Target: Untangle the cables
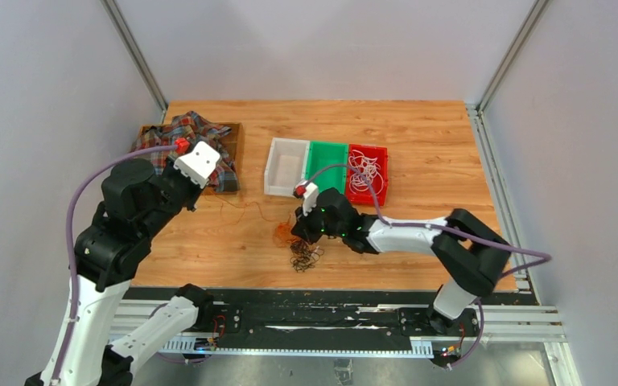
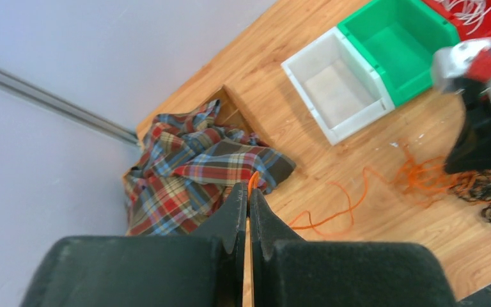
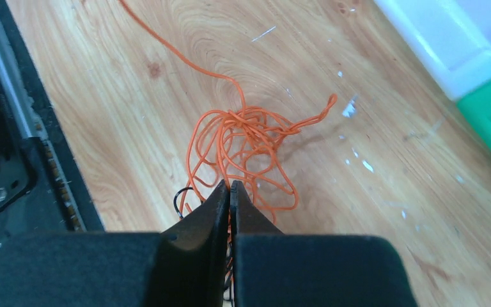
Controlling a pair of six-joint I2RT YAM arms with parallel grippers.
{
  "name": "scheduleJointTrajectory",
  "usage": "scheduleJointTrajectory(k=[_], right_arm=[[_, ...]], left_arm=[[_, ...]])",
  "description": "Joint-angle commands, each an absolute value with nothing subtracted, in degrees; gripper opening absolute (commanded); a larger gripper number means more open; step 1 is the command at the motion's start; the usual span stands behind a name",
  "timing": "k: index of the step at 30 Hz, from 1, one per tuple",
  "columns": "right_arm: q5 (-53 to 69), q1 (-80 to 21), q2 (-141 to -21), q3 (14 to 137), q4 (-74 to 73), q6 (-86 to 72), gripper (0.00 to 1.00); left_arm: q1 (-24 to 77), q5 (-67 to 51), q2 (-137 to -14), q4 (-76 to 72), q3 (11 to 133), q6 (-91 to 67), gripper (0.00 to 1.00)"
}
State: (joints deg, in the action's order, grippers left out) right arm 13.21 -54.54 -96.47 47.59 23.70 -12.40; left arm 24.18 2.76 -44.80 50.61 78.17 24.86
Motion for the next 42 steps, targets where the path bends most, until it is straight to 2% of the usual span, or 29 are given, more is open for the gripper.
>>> scheduleJointTrajectory(k=[1, 7, 13, 27, 33, 37, 42], right_arm=[[9.59, -51.72, -86.72, 42.30, 24.43, -16.99, 0.01], [6.32, -46.96, -72.27, 33.77, 21.00, -20.64, 0.01], [-1.16, -42.97, -61.45, 31.10, 6.91, -22.16, 0.01], [-15.11, -34.67, -52.91, 34.74, -22.44, -29.96, 0.01], [-14.62, -34.24, -51.18, 40.65, -22.49, -27.38, 0.01], [-10.51, -34.26, -49.60, 43.47, -19.16, -27.15, 0.01], [-6.38, -34.25, -47.75, 45.81, -16.83, -27.50, 0.01]], left_arm=[[24.08, 8.02, -43.38, 51.66, 79.47, 29.33, 0.00], [24.15, 11.75, -40.42, 50.79, 76.69, 33.14, 0.00], [24.09, 17.84, -38.67, 50.47, 77.48, 38.67, 0.00], [24.09, 26.79, -36.20, 43.62, 80.58, 44.34, 0.01], [24.09, 19.63, -36.25, 47.79, 75.44, 37.27, 0.00], [24.10, 9.44, -34.62, 50.53, 67.78, 34.04, 0.00], [24.13, 7.82, -34.27, 51.22, 61.06, 33.94, 0.00]])
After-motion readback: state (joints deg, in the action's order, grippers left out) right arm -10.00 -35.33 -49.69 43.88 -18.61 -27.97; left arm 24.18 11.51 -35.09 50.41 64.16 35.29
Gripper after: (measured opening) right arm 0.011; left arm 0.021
